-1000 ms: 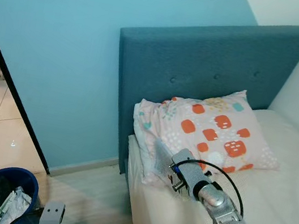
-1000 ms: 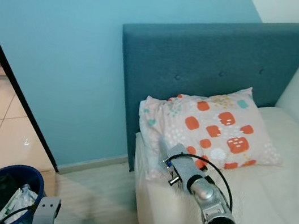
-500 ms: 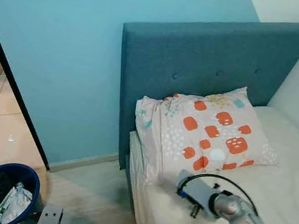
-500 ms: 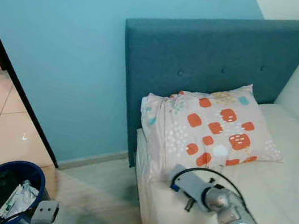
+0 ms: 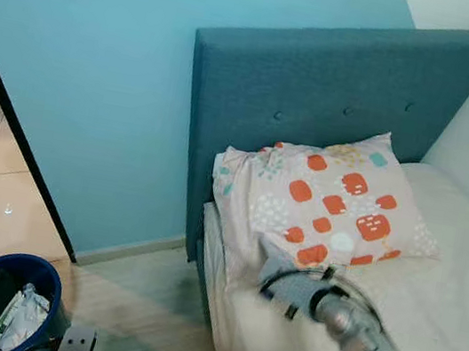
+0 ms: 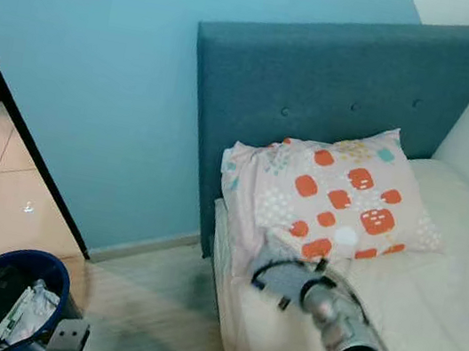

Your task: Clean up the room

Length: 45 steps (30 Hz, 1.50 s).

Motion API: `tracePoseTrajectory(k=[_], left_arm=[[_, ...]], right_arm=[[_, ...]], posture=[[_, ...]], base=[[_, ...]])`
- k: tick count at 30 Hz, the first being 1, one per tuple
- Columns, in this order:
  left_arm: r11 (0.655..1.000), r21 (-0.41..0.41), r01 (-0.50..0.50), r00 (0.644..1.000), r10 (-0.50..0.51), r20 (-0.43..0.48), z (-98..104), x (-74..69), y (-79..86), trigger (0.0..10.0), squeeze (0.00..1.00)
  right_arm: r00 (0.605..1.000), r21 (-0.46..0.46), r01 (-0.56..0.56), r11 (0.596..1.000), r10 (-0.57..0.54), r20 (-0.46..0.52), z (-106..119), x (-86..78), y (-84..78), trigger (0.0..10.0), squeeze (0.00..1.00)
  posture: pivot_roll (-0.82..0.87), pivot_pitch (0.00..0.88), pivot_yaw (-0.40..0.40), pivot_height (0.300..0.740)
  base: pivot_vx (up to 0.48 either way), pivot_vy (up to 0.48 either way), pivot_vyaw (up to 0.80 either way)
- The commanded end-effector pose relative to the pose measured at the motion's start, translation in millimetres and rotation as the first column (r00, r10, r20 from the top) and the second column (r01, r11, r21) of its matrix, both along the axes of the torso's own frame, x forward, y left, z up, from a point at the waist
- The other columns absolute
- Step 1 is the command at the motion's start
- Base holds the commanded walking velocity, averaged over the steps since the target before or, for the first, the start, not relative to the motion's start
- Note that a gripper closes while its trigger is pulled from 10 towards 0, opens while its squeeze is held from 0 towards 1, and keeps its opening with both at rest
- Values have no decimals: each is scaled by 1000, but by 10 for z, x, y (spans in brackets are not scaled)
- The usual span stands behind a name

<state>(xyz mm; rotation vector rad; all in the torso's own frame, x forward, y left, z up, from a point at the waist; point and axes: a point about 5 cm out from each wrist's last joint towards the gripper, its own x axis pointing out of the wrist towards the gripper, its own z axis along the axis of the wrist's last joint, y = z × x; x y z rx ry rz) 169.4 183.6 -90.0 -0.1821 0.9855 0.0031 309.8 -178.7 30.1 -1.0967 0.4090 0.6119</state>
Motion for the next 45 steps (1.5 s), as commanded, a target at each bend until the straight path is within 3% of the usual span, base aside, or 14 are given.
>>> tracePoseTrajectory(k=[1,6,9,13,20,22,26,31,36,41,45], left_arm=[[1000,15,5,1000,-4,-31,-35,-89,43,10000,0],[1000,17,7,999,-7,-34,-41,-106,45,10000,0],[1000,19,7,999,-6,-40,-54,-140,44,10000,0],[1000,18,6,999,-5,-41,-59,-154,43,10000,0],[1000,18,25,998,-24,-56,-89,-213,-23,10000,0],[999,18,27,998,-26,-56,-91,-216,-31,10000,0],[999,19,33,998,-32,-53,-87,-205,-30,10000,0],[999,28,36,999,-35,-39,-48,-132,58,10000,0],[999,35,34,999,-33,-27,-13,-84,157,10000,0],[999,36,38,999,-37,-26,-10,-85,173,10000,0],[998,32,47,998,-46,-36,-27,-125,166,10000,0]], right_arm=[[998,-1,-43,999,43,38,52,26,71,10000,0],[997,-30,-40,999,42,66,7,9,70,10000,0],[993,-129,-53,990,66,95,-90,-45,12,10000,0],[990,-167,-67,984,86,111,-102,-57,-16,10000,0],[967,-310,-209,927,243,75,-177,-156,-82,10000,0],[969,-309,-214,927,241,53,-200,-179,-108,10000,0],[972,-212,-235,949,226,-65,-279,-277,-115,10000,0],[966,-210,-244,947,218,-138,-325,-336,-204,10000,0],[975,-320,-220,922,199,-96,-290,-286,-343,10000,0],[980,-329,-198,923,184,-74,-254,-247,-367,10000,0],[976,-380,-203,903,217,-6,-192,-184,-374,10000,0]], posture=[[-199,111,10,704],[-200,113,11,686],[-193,124,5,672],[-196,127,6,662],[-200,132,4,635],[-200,133,3,626],[-200,132,5,607],[-206,135,8,602],[-202,142,8,602],[-202,143,9,602],[-200,149,8,602]], base=[[0,0,0],[0,0,0],[0,0,0],[0,0,0],[0,0,0],[0,0,0],[0,0,0],[0,0,0],[0,0,0],[0,0,0],[0,0,0]])
